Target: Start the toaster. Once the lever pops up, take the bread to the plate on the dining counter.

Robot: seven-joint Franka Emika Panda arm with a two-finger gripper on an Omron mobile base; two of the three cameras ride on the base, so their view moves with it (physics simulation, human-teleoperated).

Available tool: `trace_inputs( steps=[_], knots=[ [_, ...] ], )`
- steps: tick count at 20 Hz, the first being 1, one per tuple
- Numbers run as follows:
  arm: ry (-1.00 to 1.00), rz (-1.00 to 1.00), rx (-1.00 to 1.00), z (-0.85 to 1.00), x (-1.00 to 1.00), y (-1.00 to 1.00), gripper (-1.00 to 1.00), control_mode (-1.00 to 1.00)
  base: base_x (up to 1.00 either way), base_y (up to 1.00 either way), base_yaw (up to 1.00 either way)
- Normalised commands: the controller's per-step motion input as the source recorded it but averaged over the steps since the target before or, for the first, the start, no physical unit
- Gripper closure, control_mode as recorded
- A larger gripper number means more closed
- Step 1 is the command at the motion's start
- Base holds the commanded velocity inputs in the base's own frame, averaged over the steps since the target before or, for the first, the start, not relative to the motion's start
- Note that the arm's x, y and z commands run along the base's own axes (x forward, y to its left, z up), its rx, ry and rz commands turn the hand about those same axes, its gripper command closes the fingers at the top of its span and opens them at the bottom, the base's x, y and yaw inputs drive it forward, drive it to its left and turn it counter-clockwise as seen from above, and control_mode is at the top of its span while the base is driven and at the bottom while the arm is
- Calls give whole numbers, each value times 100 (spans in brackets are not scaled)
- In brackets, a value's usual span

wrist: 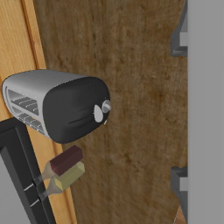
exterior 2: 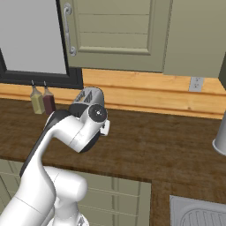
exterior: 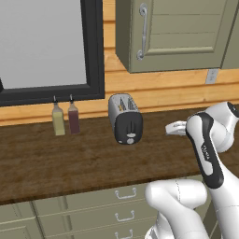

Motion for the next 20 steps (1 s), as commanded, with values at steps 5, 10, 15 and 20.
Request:
trace_inputs(
  steps=[5, 10, 15, 20],
  knots=[
    [0, 0, 0, 0, 0, 0, -100, -100, 0, 0, 0],
    [0, 0, 0, 0, 0, 0, -100, -100, 0, 0, 0],
    [0, 0, 0, 0, 0, 0, -100, -100, 0, 0, 0],
    [0, 0, 0, 0, 0, 0, -100, -100, 0, 0, 0]
  ],
)
